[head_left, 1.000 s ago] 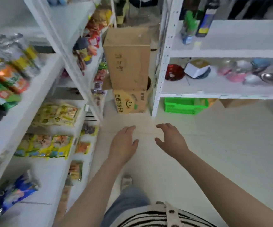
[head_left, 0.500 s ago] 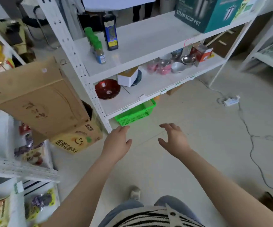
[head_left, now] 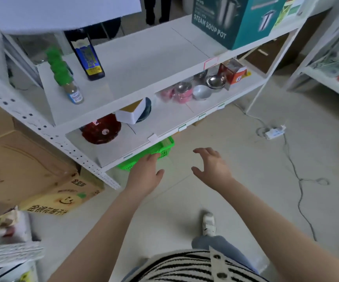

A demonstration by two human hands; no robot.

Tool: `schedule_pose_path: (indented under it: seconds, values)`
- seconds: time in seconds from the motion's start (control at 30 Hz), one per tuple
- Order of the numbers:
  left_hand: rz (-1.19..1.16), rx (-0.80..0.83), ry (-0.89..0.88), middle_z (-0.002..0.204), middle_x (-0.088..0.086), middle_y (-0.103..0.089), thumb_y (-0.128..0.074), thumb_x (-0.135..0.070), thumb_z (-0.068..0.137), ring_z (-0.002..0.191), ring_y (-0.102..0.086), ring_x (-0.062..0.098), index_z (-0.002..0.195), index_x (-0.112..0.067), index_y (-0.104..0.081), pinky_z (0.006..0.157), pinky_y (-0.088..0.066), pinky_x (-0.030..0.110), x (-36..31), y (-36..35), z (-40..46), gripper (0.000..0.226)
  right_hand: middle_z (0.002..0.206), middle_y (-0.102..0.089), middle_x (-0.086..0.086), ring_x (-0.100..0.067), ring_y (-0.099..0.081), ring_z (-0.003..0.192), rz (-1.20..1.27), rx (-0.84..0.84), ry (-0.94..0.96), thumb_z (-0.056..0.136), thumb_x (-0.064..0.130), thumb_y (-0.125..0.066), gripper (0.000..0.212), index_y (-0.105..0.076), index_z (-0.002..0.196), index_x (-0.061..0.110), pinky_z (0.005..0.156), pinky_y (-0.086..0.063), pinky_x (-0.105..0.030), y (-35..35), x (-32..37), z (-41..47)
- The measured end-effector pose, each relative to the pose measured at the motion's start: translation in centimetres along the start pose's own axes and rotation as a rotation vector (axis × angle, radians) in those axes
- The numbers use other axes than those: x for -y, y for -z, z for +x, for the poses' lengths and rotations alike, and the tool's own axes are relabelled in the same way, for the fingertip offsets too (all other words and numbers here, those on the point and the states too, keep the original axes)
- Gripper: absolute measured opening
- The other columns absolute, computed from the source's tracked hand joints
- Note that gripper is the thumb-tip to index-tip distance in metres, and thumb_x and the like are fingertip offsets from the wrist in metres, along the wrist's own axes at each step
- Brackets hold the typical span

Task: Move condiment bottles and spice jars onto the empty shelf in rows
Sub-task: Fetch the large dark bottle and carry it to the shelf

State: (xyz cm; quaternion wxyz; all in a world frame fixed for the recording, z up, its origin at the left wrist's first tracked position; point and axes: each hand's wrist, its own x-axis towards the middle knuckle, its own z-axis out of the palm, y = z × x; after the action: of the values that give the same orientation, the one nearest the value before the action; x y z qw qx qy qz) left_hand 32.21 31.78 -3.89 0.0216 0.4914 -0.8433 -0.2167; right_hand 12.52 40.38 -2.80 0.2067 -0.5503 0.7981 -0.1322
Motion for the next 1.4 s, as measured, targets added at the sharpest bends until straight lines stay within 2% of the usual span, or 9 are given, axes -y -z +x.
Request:
schedule_pose_path:
  seconds: [0.23,0.53,0.63,0.87,1.0,1.13,1.23,1.33,1.4]
  values:
    - [-0.154,-0.091,0.183,0.129,0.008,-0.054,-0.058,-0.029,0.089,0.120,-0.050,0.027,0.139,-0.017,-0.043,0.098,-0.044,0.039,-5.0,0.2,6.5,0.053,0.137,-0.046,-0.001,-0.021,-0.041,0.127,-0.067,0.086,0.144,0.086,0.033,-0.059,0.056,-0.040,0.138,0.025,0.093,-0.043,-0.033,6.2,-4.8,9.1]
    - [-0.264,-0.293,0.346,0.130,0.007,-0.053,-0.062,-0.021,0.089,0.120,-0.050,0.024,0.137,-0.015,-0.045,0.098,-0.038,0.032,-4.3,4.0,15.4,0.051,0.128,-0.051,-0.004,-0.024,-0.047,0.120,0.065,0.104,0.346,0.084,0.031,-0.063,0.055,-0.044,0.135,0.023,0.090,-0.047,-0.035,8.3,-2.7,21.9]
    - [-0.303,-0.366,0.368,0.134,0.009,-0.050,-0.061,-0.022,0.090,0.123,-0.048,0.024,0.140,-0.012,-0.042,0.100,-0.038,0.032,-2.7,5.5,19.1,0.054,0.129,-0.051,-0.003,-0.023,-0.047,0.121,0.110,0.106,0.389,0.085,0.031,-0.063,0.054,-0.045,0.135,0.023,0.090,-0.047,-0.036,8.2,-1.0,26.6]
    - [-0.554,-0.737,0.555,0.147,0.012,-0.032,-0.064,-0.023,0.089,0.133,-0.040,0.022,0.147,-0.008,-0.026,0.105,-0.036,0.030,3.5,14.0,26.7,0.071,0.127,-0.052,-0.004,-0.024,-0.047,0.121,0.199,0.189,0.534,0.082,0.033,-0.065,0.054,-0.047,0.132,0.022,0.095,-0.045,-0.035,8.0,4.1,35.8]
    - [-0.421,-0.892,0.661,0.129,0.023,-0.042,-0.066,-0.018,0.085,0.121,-0.044,0.035,0.129,0.003,-0.039,0.101,-0.037,0.037,6.4,16.9,30.1,0.055,0.129,-0.050,-0.008,-0.026,-0.046,0.124,0.197,0.291,0.628,0.083,0.035,-0.065,0.055,-0.046,0.133,0.021,0.100,-0.043,-0.041,6.7,8.3,41.4]
    - [-0.536,-1.045,0.706,0.135,0.011,-0.045,-0.066,-0.024,0.086,0.127,-0.043,0.023,0.134,-0.007,-0.034,0.110,-0.032,0.033,8.1,16.9,32.2,0.060,0.128,-0.051,-0.010,-0.025,-0.047,0.123,0.266,0.369,0.736,0.083,0.035,-0.066,0.056,-0.046,0.133,0.018,0.100,-0.042,-0.040,4.8,12.8,46.0]
    - [-0.583,-1.113,0.773,0.130,0.000,-0.048,-0.061,-0.025,0.091,0.120,-0.046,0.016,0.136,-0.007,-0.038,0.097,-0.032,0.018,9.0,16.7,33.4,0.054,0.128,-0.052,-0.010,-0.025,-0.048,0.123,0.324,0.398,0.796,0.082,0.036,-0.068,0.061,-0.044,0.135,0.017,0.100,-0.042,-0.039,3.5,15.9,48.4]
    - [-0.608,-1.141,0.840,0.123,0.001,-0.054,-0.056,-0.032,0.093,0.113,-0.051,0.019,0.135,-0.010,-0.043,0.091,-0.036,0.024,10.1,16.7,33.8,0.049,0.132,-0.051,-0.012,-0.026,-0.048,0.125,0.376,0.417,0.877,0.079,0.037,-0.071,0.070,-0.039,0.137,0.015,0.101,-0.042,-0.038,2.2,18.6,50.1]
    - [-0.652,-1.160,0.794,0.121,-0.005,-0.050,-0.054,-0.031,0.095,0.113,-0.047,0.012,0.136,-0.012,-0.041,0.100,-0.038,0.030,10.8,16.5,33.9,0.047,0.137,-0.049,-0.011,-0.025,-0.046,0.129,0.407,0.437,0.907,0.078,0.038,-0.072,0.076,-0.035,0.140,0.013,0.102,-0.041,-0.038,1.2,20.1,50.9]
